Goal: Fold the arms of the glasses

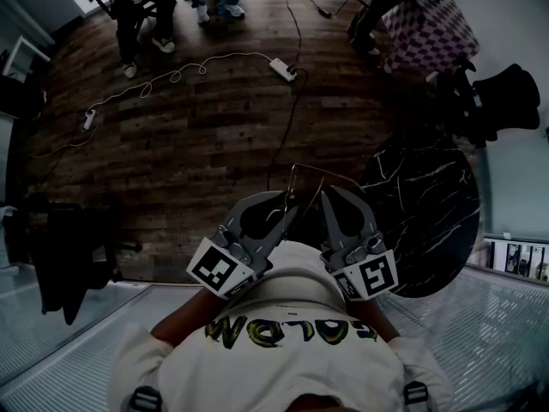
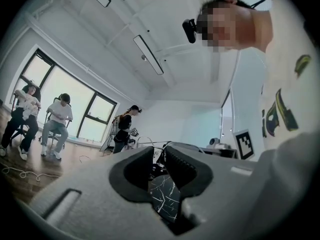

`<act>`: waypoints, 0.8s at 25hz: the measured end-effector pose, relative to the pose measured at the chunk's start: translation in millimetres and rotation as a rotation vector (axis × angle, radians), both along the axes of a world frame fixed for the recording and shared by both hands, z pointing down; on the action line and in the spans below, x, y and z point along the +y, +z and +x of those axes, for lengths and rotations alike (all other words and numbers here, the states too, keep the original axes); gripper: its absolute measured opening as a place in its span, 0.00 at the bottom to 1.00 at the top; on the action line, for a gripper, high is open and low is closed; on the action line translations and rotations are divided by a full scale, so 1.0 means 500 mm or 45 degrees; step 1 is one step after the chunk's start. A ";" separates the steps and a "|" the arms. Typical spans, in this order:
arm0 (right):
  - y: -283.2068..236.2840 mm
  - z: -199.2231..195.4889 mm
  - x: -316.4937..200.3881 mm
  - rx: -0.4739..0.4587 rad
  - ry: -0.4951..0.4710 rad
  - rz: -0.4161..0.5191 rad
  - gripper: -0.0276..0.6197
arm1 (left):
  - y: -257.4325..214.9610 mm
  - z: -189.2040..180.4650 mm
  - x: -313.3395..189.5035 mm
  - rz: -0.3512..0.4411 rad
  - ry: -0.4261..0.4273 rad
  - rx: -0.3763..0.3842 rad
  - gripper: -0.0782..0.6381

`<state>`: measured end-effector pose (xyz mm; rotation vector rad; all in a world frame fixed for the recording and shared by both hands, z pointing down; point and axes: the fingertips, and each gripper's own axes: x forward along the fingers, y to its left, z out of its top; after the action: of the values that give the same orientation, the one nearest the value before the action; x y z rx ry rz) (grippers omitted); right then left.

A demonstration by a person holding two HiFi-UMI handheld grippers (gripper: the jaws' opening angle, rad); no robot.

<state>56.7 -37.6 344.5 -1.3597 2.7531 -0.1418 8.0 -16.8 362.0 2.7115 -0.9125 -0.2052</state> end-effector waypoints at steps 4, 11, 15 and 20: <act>-0.004 -0.005 0.002 -0.006 -0.007 0.009 0.06 | 0.001 0.000 0.001 -0.006 0.006 0.000 0.22; -0.001 -0.009 0.002 0.000 -0.018 0.008 0.06 | -0.001 0.009 0.007 0.007 0.032 -0.011 0.22; -0.002 -0.017 0.005 0.006 -0.027 0.014 0.06 | -0.003 0.011 0.012 0.011 0.045 -0.009 0.22; -0.003 -0.020 0.005 0.011 -0.034 0.016 0.06 | -0.005 0.015 0.013 0.004 0.054 -0.003 0.22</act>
<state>46.8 -34.9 342.7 -1.3244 2.7750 -0.1207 15.5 -10.2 359.4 2.7312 -0.8552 -0.1955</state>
